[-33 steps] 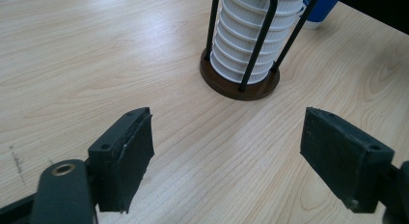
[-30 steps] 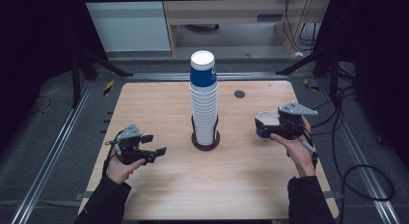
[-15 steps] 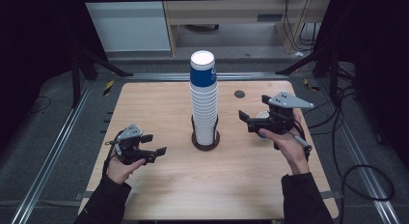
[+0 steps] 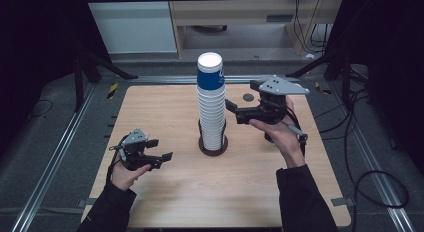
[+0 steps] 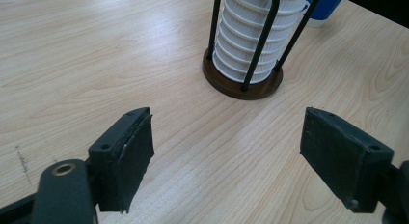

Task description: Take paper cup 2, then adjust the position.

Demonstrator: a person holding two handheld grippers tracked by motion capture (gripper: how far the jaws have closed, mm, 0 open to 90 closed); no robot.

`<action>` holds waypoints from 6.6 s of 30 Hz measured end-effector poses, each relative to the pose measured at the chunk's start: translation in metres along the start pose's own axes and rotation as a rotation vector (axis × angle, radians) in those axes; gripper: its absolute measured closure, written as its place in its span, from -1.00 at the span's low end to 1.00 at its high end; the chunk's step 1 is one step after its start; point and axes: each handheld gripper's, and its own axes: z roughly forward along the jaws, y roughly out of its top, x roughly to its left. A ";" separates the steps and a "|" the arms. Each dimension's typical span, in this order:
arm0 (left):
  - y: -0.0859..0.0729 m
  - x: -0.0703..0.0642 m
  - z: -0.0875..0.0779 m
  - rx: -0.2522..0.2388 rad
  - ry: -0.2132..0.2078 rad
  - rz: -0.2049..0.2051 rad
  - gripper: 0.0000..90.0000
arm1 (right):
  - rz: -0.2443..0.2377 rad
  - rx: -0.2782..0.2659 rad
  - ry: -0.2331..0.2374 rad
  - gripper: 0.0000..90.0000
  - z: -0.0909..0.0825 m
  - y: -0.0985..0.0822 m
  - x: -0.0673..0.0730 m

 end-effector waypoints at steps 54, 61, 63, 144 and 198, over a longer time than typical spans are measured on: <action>-0.001 0.000 0.003 0.007 -0.010 -0.004 -0.59 | -0.051 0.004 0.026 -0.52 0.080 0.047 0.016; -0.001 0.000 0.002 0.009 -0.009 -0.003 -0.59 | -0.065 -0.010 0.020 -0.52 0.077 0.059 0.016; -0.001 0.000 0.003 0.009 -0.009 -0.003 -0.59 | -0.067 -0.014 0.019 -0.52 0.076 0.061 0.016; 0.007 -0.019 0.001 0.003 -0.079 0.054 -0.57 | -0.066 0.187 0.145 -0.52 -0.031 -0.090 -0.006; 0.023 -0.071 0.005 -0.003 -0.232 0.142 -0.64 | -0.254 0.431 0.434 -0.52 0.044 -0.161 0.077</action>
